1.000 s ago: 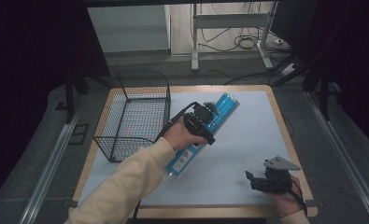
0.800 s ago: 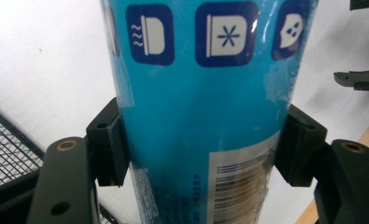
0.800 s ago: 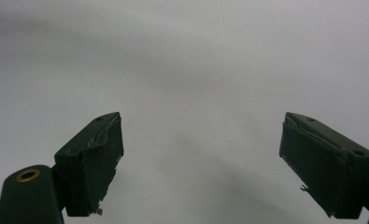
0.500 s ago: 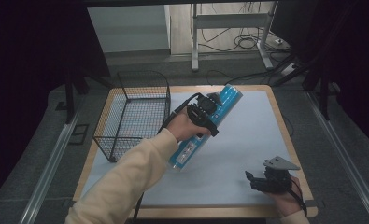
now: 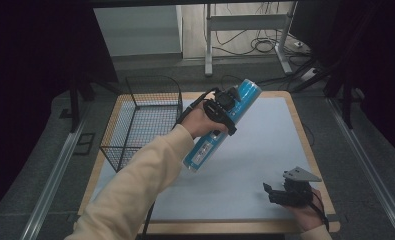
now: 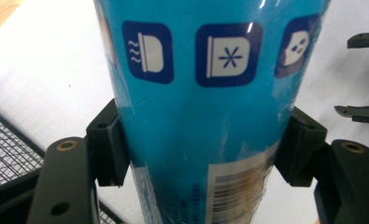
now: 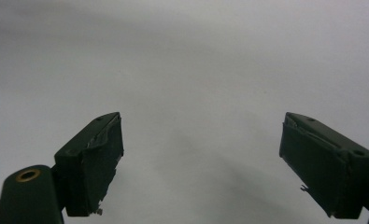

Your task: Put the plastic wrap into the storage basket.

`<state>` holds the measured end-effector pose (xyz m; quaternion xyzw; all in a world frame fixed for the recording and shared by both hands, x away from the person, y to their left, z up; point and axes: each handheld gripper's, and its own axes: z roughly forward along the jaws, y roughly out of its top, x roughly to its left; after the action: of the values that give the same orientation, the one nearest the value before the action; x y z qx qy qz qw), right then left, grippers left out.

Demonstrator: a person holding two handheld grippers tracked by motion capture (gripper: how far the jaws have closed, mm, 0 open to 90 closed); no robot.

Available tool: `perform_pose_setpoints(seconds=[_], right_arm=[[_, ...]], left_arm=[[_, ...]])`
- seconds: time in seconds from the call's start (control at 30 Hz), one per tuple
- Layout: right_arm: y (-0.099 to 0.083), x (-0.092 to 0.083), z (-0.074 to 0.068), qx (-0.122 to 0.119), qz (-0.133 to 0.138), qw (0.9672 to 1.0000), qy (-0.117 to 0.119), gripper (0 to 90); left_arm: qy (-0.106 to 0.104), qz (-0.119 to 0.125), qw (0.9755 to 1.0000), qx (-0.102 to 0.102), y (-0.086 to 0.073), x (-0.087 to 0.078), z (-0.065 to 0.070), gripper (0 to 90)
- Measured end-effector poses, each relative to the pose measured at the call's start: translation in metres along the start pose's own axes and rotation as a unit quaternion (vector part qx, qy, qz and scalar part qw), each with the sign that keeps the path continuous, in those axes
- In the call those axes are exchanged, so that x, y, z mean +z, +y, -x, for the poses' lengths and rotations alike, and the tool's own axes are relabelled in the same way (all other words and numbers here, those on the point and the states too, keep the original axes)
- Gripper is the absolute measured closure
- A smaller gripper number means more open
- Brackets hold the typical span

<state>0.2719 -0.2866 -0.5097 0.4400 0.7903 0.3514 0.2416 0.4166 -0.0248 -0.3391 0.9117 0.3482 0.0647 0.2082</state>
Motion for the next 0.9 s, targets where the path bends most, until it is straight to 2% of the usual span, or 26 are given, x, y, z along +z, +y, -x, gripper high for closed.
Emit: perform_pose_setpoints(seconds=[0.17,0.33,0.5,0.67,0.9], right_arm=[[0.000,0.001,0.000,0.000,-0.003,1.0000,0.000,13.8],[0.000,0.000,0.000,0.000,-0.003,1.0000,-0.001,13.8],[0.000,0.000,0.001,0.001,-0.002,1.0000,-0.002,13.8],[0.000,0.000,0.001,0.002,-0.003,1.0000,-0.002,13.8],[0.000,-0.001,0.002,0.002,-0.002,1.0000,-0.003,13.8]], left_arm=[[0.009,0.015,0.9998,-0.007,0.009,-0.013,-0.013,31.6],[0.020,0.011,0.9997,-0.011,0.012,-0.018,-0.022,31.6],[0.028,0.008,0.9994,-0.017,0.011,-0.018,-0.026,31.6],[0.025,0.006,0.9995,-0.020,0.011,-0.018,-0.028,31.6],[0.034,0.009,0.9992,-0.017,0.014,-0.029,-0.032,31.6]])
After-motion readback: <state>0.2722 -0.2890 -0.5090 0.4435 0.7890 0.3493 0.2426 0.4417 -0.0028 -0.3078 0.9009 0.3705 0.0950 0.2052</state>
